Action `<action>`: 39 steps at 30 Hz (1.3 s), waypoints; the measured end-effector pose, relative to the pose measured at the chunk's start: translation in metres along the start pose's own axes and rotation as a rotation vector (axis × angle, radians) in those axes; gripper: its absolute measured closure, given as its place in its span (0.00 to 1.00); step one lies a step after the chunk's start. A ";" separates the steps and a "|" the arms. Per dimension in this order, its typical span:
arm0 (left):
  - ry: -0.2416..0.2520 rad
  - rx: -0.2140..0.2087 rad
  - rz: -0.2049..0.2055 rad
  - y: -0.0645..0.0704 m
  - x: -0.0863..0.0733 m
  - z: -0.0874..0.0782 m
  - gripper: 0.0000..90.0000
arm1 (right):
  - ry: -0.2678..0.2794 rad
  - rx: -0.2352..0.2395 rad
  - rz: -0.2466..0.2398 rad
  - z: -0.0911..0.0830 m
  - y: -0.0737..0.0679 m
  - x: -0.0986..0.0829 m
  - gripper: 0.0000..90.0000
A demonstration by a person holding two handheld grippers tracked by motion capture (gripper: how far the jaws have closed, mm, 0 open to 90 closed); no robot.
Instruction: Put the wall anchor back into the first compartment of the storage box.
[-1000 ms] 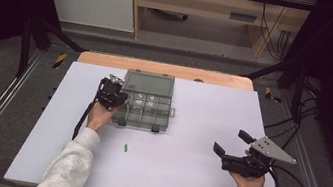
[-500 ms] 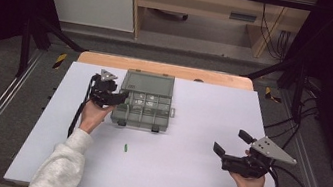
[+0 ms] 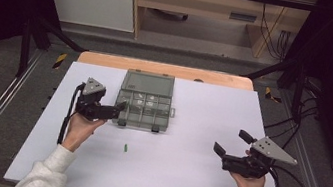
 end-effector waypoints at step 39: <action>-0.163 -0.058 -0.002 0.069 -0.089 0.006 0.26 | -0.012 -0.007 -0.004 0.001 -0.001 -0.002 0.00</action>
Point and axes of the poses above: each handheld gripper's, and its own axes: z roughly forward along the jaws, x roughly out of its top, y roughly to its right, the point moved 4 cm from there along z, roughly forward along the jaws, and after that the axes turned 6 degrees about z, right-handed, at the moved point
